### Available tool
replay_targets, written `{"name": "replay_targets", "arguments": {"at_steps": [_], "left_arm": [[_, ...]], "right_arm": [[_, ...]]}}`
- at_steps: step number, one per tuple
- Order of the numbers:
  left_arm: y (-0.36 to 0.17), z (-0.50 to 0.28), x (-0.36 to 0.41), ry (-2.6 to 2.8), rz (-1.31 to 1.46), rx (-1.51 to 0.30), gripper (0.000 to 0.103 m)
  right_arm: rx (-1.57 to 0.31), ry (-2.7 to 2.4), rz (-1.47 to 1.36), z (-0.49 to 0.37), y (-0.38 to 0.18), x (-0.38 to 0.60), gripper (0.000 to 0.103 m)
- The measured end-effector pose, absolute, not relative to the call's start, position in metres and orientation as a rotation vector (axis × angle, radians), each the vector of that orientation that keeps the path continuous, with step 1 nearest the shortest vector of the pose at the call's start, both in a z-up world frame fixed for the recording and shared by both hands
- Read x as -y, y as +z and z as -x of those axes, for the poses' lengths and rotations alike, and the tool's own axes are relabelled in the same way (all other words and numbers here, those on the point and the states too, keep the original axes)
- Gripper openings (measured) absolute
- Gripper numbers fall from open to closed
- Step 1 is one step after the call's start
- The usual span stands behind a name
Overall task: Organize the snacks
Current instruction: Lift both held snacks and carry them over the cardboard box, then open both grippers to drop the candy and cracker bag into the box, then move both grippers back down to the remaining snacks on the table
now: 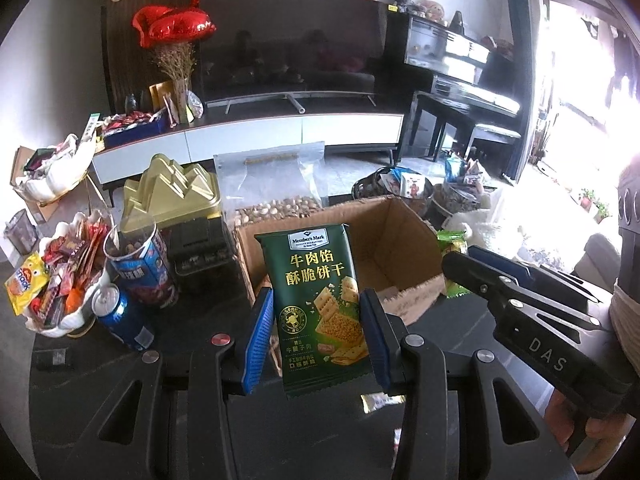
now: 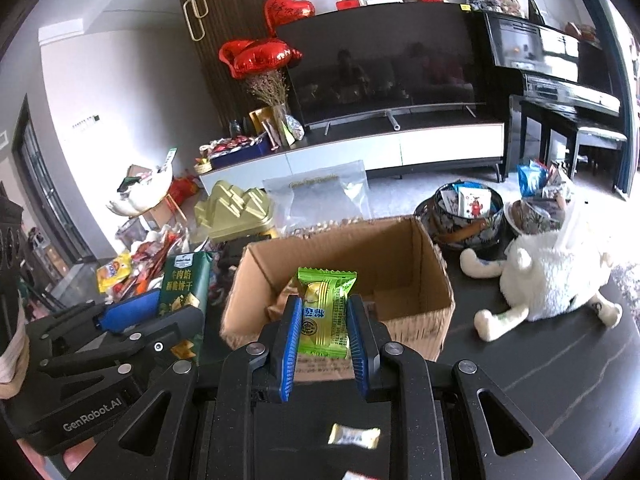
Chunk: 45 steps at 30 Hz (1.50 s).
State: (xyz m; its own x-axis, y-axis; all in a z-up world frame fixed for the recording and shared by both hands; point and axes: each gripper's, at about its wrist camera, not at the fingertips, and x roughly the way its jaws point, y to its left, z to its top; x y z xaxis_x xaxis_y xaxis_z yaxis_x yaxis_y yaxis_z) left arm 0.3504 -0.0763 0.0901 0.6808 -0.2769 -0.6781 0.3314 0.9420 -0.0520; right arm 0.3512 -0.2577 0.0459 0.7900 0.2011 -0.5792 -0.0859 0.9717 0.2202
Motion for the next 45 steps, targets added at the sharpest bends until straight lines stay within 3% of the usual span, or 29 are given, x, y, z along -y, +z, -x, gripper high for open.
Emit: {"name": "replay_targets", "arguments": {"at_steps": [15, 17, 18, 19, 28, 45], "left_arm": [[0.066, -0.415, 0.090, -0.318, -0.087, -0.794, 0.045], [0.064, -0.417, 0.090, -0.305, -0.089, -0.792, 0.054], [0.063, -0.415, 0.089, -0.301, -0.089, -0.787, 0.055], [0.062, -0.412, 0.088, -0.294, -0.092, -0.779, 0.056], [0.062, -0.371, 0.085, -0.319, -0.105, -0.742, 0.063], [0.063, -0.282, 0.075, -0.359, -0.120, -0.702, 0.065]], "right_arm": [[-0.676, 0.148, -0.199, -0.406, 0.021, 0.266, 0.025], [-0.681, 0.127, -0.205, -0.409, 0.018, 0.269, 0.033], [-0.681, 0.113, -0.206, -0.408, 0.017, 0.271, 0.046], [-0.678, 0.102, -0.205, -0.407, 0.016, 0.272, 0.048], [-0.651, 0.100, -0.202, -0.368, 0.016, 0.273, 0.048], [-0.663, 0.124, -0.212, -0.284, 0.010, 0.262, 0.048]]}}
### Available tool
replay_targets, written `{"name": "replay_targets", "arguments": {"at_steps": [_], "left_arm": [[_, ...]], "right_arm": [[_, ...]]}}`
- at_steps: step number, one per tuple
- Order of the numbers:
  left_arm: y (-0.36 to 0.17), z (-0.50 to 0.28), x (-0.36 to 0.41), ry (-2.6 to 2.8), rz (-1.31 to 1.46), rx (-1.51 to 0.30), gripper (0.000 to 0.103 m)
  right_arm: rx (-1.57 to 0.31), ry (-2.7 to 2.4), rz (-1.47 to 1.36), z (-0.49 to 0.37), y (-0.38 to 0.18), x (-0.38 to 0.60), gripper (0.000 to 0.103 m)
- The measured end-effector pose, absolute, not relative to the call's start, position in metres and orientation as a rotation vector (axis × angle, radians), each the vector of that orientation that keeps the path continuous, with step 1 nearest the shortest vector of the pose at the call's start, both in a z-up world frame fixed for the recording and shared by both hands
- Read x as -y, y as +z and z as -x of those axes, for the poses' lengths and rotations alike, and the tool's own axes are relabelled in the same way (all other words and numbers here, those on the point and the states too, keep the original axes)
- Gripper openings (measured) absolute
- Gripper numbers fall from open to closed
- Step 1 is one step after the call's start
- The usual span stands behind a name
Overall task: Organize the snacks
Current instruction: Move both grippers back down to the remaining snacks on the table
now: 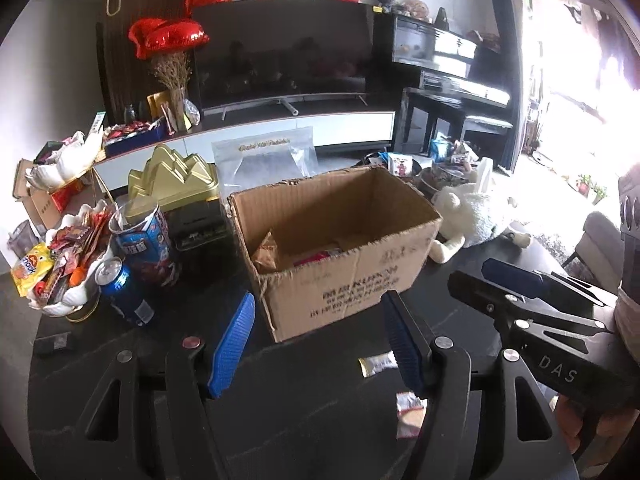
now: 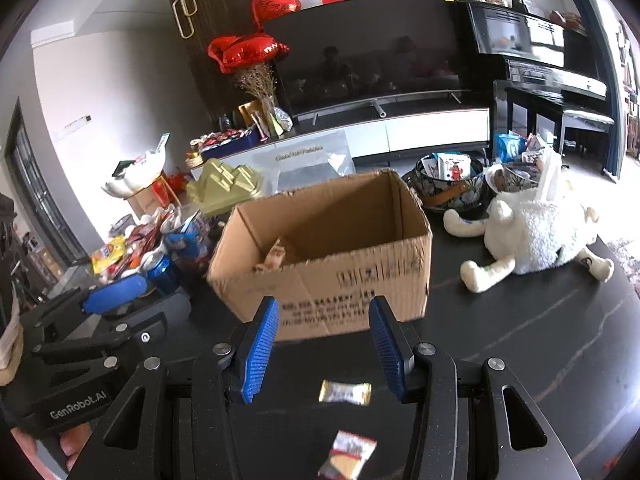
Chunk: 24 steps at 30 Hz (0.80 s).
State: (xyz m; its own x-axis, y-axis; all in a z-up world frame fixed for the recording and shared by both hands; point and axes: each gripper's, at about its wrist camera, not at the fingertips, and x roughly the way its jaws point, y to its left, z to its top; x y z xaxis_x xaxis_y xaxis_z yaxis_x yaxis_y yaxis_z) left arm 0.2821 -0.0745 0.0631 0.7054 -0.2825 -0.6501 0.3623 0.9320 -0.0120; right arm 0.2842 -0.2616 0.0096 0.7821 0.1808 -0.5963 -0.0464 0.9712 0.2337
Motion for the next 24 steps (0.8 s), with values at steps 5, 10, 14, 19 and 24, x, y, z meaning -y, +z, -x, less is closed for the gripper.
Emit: {"name": "replay_targets", "arguments": {"at_steps": [5, 10, 14, 19, 24], "left_arm": [[0.059, -0.258, 0.070, -0.356, -0.111, -0.699, 0.066], [0.049, -0.235, 0.064, -0.354, -0.094, -0.712, 0.066], [0.040, -0.217, 0.062, -0.352, -0.081, -0.728, 0.066], [0.032, -0.197, 0.059, -0.341, -0.086, -0.737, 0.066], [0.021, -0.177, 0.054, -0.307, -0.108, -0.735, 0.069]], "right_arm": [[-0.669, 0.129, -0.183, -0.260, 0.008, 0.257, 0.048], [-0.673, 0.146, -0.161, -0.238, 0.005, 0.251, 0.048], [-0.682, 0.157, -0.146, -0.221, -0.001, 0.247, 0.048], [-0.711, 0.169, -0.149, -0.202, -0.013, 0.244, 0.048], [-0.749, 0.186, -0.129, -0.187, -0.026, 0.239, 0.048]]}}
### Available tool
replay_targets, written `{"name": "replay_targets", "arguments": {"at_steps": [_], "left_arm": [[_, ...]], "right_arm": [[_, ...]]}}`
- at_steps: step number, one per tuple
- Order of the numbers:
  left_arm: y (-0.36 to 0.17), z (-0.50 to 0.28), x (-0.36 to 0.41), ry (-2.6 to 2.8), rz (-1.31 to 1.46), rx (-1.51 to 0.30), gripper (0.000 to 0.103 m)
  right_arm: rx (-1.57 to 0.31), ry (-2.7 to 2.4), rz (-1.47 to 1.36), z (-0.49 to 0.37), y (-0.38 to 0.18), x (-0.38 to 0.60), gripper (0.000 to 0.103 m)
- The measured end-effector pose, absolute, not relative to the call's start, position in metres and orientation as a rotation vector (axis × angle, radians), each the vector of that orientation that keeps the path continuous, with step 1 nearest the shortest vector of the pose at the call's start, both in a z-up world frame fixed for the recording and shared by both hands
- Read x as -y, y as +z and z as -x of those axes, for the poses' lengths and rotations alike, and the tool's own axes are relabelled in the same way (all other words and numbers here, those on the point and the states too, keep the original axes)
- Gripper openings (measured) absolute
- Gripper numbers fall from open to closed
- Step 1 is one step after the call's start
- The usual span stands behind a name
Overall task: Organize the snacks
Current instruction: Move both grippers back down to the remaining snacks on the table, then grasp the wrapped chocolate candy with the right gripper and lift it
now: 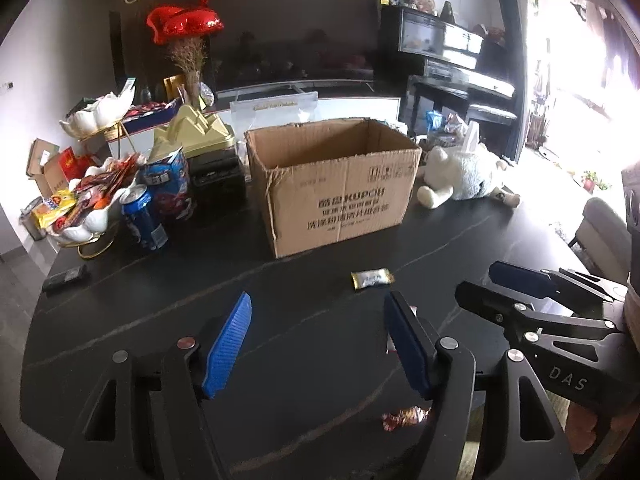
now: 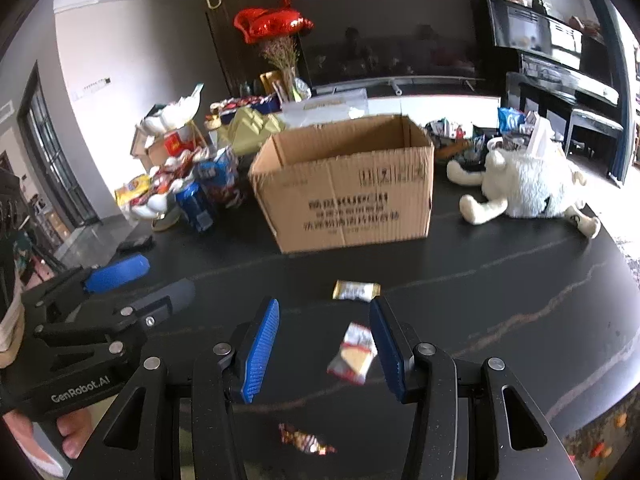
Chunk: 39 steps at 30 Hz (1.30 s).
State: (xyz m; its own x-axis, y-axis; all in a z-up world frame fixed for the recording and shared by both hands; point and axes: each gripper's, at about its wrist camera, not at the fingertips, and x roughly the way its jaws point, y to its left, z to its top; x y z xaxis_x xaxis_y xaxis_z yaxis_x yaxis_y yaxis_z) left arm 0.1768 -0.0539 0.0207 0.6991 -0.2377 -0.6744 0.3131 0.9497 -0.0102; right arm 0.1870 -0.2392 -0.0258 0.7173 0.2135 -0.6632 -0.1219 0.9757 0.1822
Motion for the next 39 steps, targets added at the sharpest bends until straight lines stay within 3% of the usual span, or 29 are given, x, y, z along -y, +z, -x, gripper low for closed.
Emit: {"name": "replay_targets", "arguments": {"at_steps": [16, 39], "left_arm": [[-0.037, -0.145, 0.046, -0.295, -0.142, -0.850, 0.070], [-0.097, -0.157, 0.046, -0.299, -0.124, -1.030, 0.070]], "right_arm": [[-0.917, 0.250, -0.070, -0.159, -0.080, 0.222, 0.048], [-1.121, 0.322, -0.036, -0.167, -0.148, 0.205, 0.048]]}}
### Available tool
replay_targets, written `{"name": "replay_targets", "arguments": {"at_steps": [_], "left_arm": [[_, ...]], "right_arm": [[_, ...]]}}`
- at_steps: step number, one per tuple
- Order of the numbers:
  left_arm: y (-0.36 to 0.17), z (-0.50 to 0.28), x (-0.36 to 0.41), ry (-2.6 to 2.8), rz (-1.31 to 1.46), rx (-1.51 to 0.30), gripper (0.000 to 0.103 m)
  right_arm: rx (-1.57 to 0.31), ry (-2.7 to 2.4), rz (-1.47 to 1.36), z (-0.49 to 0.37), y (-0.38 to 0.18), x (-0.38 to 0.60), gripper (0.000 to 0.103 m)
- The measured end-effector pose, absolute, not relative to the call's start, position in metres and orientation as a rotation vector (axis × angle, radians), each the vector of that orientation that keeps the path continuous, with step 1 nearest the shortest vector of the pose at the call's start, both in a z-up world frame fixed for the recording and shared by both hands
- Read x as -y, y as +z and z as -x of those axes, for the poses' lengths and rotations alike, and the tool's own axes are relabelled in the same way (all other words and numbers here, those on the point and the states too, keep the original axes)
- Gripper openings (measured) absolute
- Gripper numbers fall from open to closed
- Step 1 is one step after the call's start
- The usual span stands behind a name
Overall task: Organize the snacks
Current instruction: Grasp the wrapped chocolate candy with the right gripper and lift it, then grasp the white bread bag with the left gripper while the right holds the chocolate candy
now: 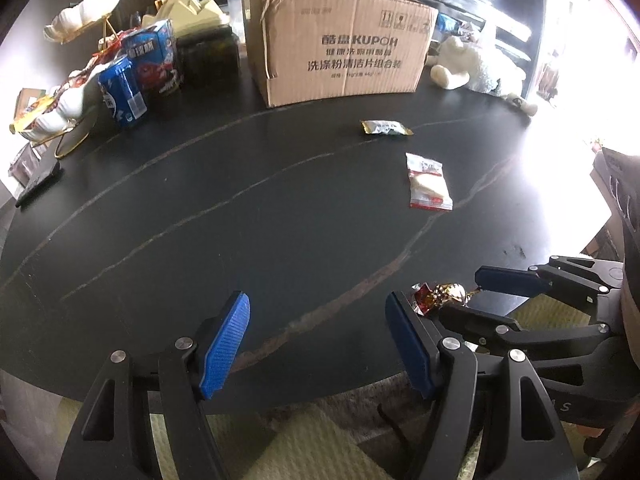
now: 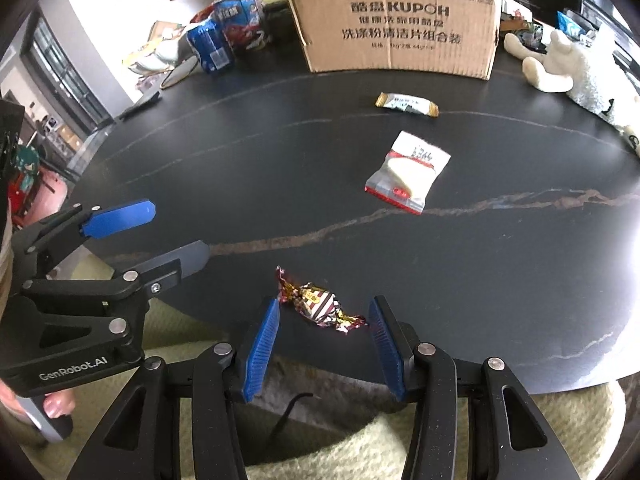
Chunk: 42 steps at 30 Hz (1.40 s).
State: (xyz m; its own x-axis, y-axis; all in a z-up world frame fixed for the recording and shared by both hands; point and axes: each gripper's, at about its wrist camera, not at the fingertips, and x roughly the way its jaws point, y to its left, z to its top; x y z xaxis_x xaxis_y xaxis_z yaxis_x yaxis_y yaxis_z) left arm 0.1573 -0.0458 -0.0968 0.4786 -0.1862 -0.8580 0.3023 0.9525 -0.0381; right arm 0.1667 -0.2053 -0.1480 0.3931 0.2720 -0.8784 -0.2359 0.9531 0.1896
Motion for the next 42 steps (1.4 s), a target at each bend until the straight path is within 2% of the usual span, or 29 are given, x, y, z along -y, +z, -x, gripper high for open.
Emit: {"name": "replay_targets", "arguments": {"at_steps": [9, 10, 14, 16, 32, 42], "left_arm": [[-0.104, -0.163, 0.041, -0.295, -0.096, -1.060, 0.070], [-0.105, -0.164, 0.040, -0.296, -0.096, -1.062, 0.070], [-0.107, -0.165, 0.041, -0.299, -0.097, -1.069, 0.070], [-0.108, -0.165, 0.042, -0.300, -0.101, -1.068, 0.070], [-0.087, -0.182, 0.082, -0.393, -0.172, -0.995, 0.069], [-0.090, -0.203, 0.121, -0.507, -0.163, -1.021, 0.068]], "right_arm": [[-1.123, 0.325, 0.016, -0.171, -0.155, 0.195, 0.047], [-1.119, 0.325, 0.024, -0.170, -0.155, 0.194, 0.042], [-1.114, 0.326, 0.036, -0.170, -0.156, 0.192, 0.036], [-1.112, 0.330, 0.038, -0.170, -0.156, 0.191, 0.025], [-1.017, 0.219, -0.152, -0.174, -0.142, 0.240, 0.025], [-0.924, 0.131, -0.211, -0.181, -0.124, 0.278, 0.025]]}}
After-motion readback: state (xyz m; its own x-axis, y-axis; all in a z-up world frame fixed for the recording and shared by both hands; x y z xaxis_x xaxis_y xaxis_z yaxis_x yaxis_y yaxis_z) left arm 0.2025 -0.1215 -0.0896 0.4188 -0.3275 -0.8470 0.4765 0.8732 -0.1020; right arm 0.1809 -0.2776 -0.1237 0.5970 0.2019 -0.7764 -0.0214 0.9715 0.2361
